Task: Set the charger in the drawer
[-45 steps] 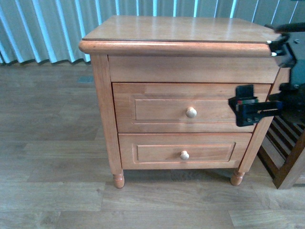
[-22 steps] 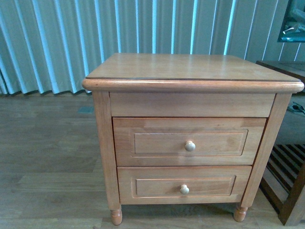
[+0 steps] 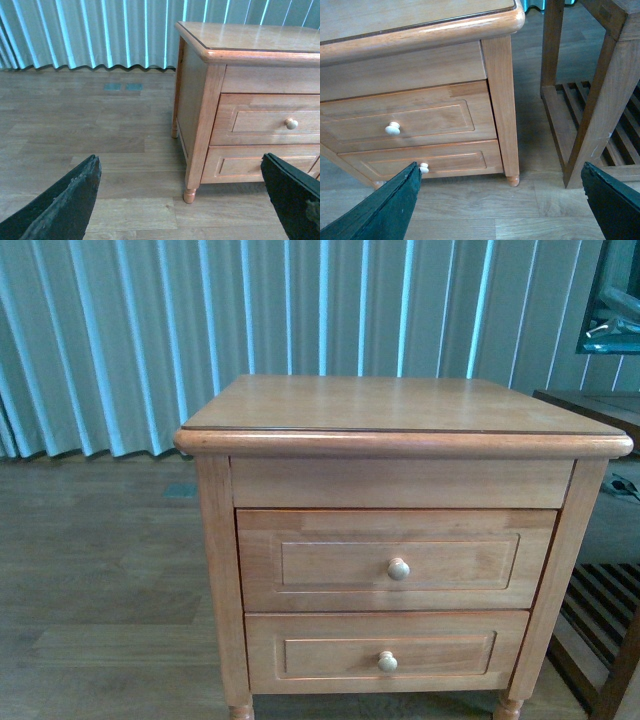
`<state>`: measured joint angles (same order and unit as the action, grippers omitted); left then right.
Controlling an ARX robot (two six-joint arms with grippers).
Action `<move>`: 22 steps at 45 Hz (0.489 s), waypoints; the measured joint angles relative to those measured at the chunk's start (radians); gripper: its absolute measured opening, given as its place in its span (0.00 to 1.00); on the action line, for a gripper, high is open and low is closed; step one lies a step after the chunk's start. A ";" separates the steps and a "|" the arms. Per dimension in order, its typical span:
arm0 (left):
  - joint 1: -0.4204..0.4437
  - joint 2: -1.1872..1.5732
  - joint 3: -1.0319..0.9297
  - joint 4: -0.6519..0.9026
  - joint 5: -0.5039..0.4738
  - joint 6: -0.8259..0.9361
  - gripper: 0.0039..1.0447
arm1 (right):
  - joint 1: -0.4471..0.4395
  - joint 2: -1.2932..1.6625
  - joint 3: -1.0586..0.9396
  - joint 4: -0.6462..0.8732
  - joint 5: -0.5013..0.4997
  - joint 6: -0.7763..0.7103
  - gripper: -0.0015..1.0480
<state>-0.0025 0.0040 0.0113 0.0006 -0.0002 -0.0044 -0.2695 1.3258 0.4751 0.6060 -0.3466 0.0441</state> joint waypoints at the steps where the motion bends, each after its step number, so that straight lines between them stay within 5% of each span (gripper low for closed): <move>1: 0.000 0.000 0.000 0.000 0.000 0.000 0.94 | 0.003 0.002 -0.011 0.034 0.021 -0.006 0.86; 7: 0.000 0.000 0.000 0.000 0.000 0.000 0.94 | 0.048 -0.027 -0.154 0.336 0.142 -0.029 0.64; 22: 0.000 0.000 0.000 0.000 0.000 0.000 0.94 | 0.145 -0.276 -0.333 0.286 0.230 -0.040 0.05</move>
<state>-0.0025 0.0040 0.0113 0.0006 -0.0006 -0.0044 -0.1242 1.0496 0.1425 0.8917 -0.1165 0.0040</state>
